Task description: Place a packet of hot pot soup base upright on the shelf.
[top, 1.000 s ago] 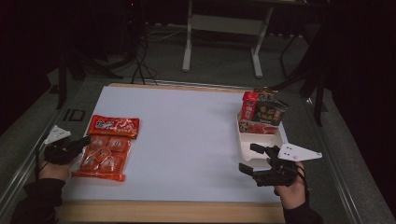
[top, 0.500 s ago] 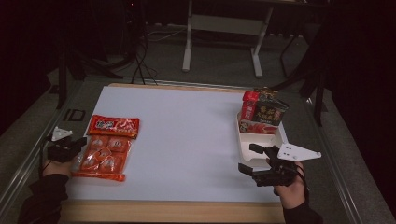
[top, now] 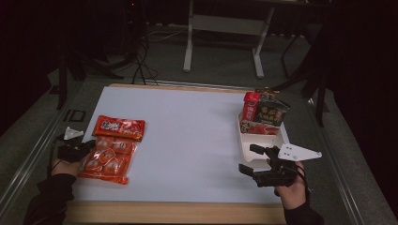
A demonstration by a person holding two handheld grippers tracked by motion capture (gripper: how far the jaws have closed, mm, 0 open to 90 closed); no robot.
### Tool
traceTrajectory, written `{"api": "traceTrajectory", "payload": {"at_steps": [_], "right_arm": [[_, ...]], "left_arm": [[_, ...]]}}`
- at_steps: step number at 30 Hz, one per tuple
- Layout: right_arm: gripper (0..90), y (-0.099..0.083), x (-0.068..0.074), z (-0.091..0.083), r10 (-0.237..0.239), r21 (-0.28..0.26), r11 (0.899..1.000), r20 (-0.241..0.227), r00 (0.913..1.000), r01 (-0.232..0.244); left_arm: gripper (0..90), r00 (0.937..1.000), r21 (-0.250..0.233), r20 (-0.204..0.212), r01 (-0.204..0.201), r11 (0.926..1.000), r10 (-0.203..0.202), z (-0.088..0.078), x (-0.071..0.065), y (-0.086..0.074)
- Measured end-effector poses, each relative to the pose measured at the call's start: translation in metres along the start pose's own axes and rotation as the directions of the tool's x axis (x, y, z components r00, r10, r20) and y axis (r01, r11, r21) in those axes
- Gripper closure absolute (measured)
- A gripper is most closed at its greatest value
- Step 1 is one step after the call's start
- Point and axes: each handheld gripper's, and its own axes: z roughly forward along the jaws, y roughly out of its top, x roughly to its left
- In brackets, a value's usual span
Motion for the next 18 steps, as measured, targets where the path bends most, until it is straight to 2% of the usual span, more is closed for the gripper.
{"api": "traceTrajectory", "payload": {"at_steps": [7, 9, 13, 14, 16, 18], "right_arm": [[14.8, 0.000, 0.001, 0.000, 0.001, 0.002, 1.000, -0.002, 1.0000, -0.001], [14.8, 0.000, 0.000, 0.000, 0.006, -0.001, 1.000, -0.006, 1.0000, -0.006], [14.8, 0.000, 0.000, 0.000, 0.004, -0.001, 1.000, -0.005, 1.0000, -0.004], [14.8, 0.000, 0.000, 0.000, 0.005, -0.002, 1.000, -0.007, 1.0000, -0.005], [14.8, 0.000, 0.000, -0.001, 0.005, -0.001, 1.000, -0.006, 1.0000, -0.005], [14.8, 0.000, 0.001, -0.001, 0.004, -0.002, 1.000, -0.005, 1.0000, -0.004]], "left_arm": [[90.0, 0.9959, 0.014, 0.061, -0.068, 0.9976, 0.067, 0.008, -0.032, 0.008], [90.0, 0.9946, 0.021, 0.079, -0.069, 0.9974, 0.067, 0.009, -0.039, 0.010], [90.0, 0.9902, 0.025, 0.102, -0.098, 0.9949, 0.095, 0.010, -0.048, 0.012], [90.0, 0.9869, 0.027, 0.121, -0.111, 0.9935, 0.107, 0.011, -0.052, 0.013], [90.0, 0.9823, 0.027, 0.157, -0.108, 0.9938, 0.103, 0.011, -0.057, 0.013], [90.0, 0.9776, 0.024, 0.175, -0.123, 0.9921, 0.117, 0.012, -0.063, 0.014]]}}
